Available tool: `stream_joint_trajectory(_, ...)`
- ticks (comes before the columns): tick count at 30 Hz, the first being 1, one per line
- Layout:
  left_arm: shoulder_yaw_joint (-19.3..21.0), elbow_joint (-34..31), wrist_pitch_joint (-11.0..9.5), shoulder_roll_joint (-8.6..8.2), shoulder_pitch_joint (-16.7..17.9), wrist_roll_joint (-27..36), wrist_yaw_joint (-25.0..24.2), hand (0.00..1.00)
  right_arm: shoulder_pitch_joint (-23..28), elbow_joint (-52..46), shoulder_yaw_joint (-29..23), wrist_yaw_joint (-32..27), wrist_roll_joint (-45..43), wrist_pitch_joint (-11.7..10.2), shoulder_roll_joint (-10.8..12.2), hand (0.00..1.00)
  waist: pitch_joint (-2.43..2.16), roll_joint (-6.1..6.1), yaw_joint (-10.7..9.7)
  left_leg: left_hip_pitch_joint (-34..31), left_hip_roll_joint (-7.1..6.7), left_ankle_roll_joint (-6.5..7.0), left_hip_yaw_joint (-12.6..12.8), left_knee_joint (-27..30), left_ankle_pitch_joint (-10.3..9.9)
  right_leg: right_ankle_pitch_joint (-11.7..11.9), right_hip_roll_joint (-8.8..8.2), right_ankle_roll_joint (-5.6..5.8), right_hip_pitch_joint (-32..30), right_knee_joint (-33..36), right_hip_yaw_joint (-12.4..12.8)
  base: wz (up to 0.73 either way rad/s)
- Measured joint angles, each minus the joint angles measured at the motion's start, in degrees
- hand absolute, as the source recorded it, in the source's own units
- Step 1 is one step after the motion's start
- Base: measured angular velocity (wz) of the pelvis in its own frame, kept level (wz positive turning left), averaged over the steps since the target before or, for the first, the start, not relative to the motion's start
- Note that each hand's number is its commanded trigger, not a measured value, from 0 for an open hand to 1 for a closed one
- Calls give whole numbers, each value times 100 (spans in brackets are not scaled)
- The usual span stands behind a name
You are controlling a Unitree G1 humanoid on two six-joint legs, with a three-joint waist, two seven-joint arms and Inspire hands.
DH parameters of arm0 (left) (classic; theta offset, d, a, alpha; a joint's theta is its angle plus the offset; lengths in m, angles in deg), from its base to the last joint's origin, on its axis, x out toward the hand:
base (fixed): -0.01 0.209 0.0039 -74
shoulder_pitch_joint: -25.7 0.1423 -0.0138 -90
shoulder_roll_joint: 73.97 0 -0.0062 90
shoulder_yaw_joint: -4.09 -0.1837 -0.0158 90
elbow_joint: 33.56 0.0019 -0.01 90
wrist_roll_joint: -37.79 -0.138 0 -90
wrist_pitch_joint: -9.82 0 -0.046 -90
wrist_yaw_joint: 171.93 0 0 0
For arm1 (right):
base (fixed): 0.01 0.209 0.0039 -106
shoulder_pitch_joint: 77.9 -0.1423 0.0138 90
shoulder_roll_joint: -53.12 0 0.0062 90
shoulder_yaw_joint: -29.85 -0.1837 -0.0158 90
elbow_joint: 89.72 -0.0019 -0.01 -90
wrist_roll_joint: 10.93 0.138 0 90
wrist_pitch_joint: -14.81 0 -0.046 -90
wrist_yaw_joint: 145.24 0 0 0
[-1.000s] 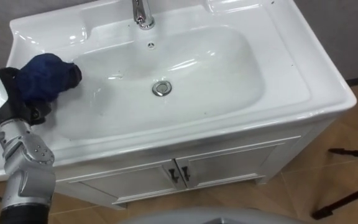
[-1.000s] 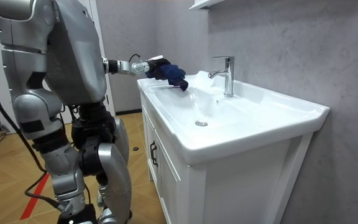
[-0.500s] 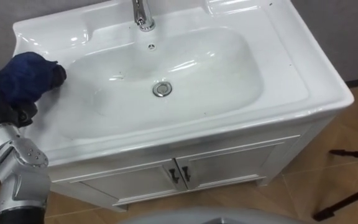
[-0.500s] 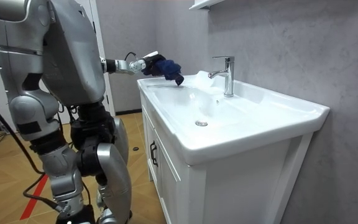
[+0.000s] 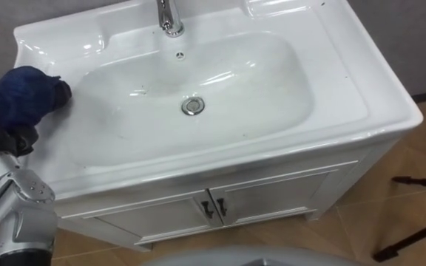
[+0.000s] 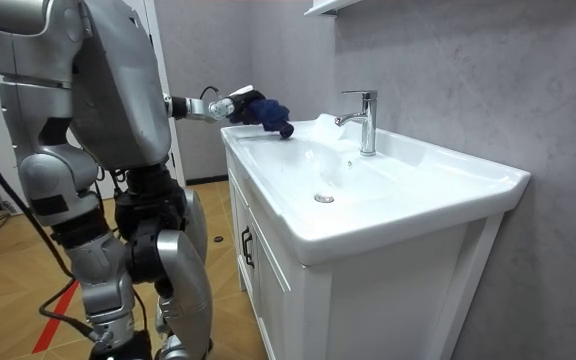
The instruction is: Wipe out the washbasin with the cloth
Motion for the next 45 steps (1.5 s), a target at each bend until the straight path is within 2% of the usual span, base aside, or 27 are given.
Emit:
stream_joint_trajectory(11, 8, 24, 54, -26, 32, 0, 0, 100, 24, -116, -28, 3, -1, 118, 0, 0, -9, -10, -1, 1, -1, 0, 0, -3, 0, -11, -1, -2, -5, 15, -1, 0)
stream_joint_trajectory(21, 71, 23, 57, -26, 33, 2, 15, 100, 37, -192, -100, 3, -2, 120, -4, 0, -23, 16, -2, 11, -3, 0, -4, 3, 0, -39, -4, -9, -9, 63, 1, 0)
stream_joint_trajectory(22, 89, 23, 57, -26, 32, 3, 18, 75, 37, -192, -100, 3, -2, 120, -5, 0, -23, 16, -3, 11, -3, 0, -5, 2, 0, -41, -4, -9, -9, 63, 1, 0)
stream_joint_trajectory(23, 91, 23, 57, -26, 32, 3, 22, 0, 37, -192, -100, 3, -2, 120, -5, 0, -23, 16, -3, 11, -3, -1, -4, 2, 0, -42, -4, -9, -9, 63, 0, 0)
stream_joint_trajectory(32, 91, 20, 58, -25, 34, 6, 221, 0, 21, -192, -93, 37, 2, 158, -10, 0, -17, 4, 10, -3, -7, -1, 1, -4, -2, -52, 2, -6, -41, 78, 30, 0)
stream_joint_trajectory(34, 92, 18, 59, -25, 34, 6, 250, 0, 11, -192, -95, 71, -1, 204, -11, 0, -46, 1, 10, -36, -6, -1, 2, -4, -1, -51, 2, -6, -80, 84, 31, 0)
stream_joint_trajectory(36, 93, 16, 63, -25, 34, 6, 256, 0, 6, -191, -95, 71, -1, 240, -11, 0, -54, 6, 8, -34, -7, 0, 2, -2, -1, -51, 2, -7, -82, 83, 32, 0)
stream_joint_trajectory(45, 95, 16, 71, -25, 34, 7, 291, 0, -8, -192, -96, 61, -2, 242, -10, 0, -49, -1, 13, -11, -15, 1, 3, 11, 1, -58, 6, 0, -85, 81, 115, 0)
